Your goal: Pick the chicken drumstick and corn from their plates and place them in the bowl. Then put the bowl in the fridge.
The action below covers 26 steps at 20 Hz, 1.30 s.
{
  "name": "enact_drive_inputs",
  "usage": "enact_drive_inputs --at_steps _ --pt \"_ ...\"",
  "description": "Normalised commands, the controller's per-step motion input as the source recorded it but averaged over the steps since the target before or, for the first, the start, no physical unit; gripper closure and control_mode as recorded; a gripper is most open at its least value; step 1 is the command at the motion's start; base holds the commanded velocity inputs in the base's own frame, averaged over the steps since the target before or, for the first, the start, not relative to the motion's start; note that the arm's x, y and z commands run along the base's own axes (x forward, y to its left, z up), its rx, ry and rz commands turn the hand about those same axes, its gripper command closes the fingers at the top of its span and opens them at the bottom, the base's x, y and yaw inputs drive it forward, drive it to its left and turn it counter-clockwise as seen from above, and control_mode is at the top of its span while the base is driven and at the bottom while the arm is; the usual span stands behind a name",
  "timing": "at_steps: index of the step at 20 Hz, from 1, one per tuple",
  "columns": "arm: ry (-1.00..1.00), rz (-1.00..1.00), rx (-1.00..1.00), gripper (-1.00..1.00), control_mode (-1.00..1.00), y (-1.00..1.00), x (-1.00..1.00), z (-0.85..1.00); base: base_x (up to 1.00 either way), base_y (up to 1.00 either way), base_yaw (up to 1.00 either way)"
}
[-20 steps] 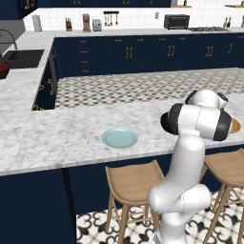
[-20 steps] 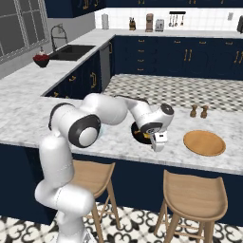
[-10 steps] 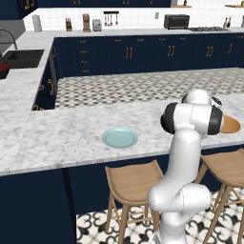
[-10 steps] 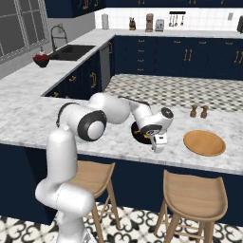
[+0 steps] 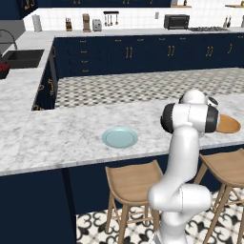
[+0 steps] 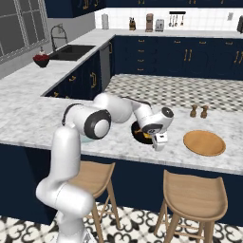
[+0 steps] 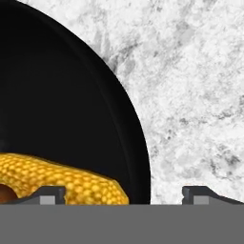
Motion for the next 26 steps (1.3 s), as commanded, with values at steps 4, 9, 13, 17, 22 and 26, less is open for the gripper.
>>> enact_drive_inputs --at_steps 4,9,13,17,22,26 --pt "0.0 0.0 0.0 1.0 -1.0 0.02 0.03 -0.17 0.0 0.0 0.0" --pt "0.0 0.0 0.0 1.0 -1.0 0.12 0.05 -0.25 0.0 0.0 0.0" --pt "0.0 0.0 0.0 1.0 -1.0 0.21 0.09 -0.19 0.0 0.0 0.0" --pt "-0.16 -0.09 0.01 1.0 -1.0 0.05 -0.23 0.07 0.0 0.0 0.0" --pt "-0.17 -0.15 0.01 1.0 -1.0 0.04 -0.31 0.11 0.0 0.0 0.0" --pt "-0.15 -0.17 0.0 1.0 -1.0 0.27 -0.52 0.6 0.0 0.0 0.0"
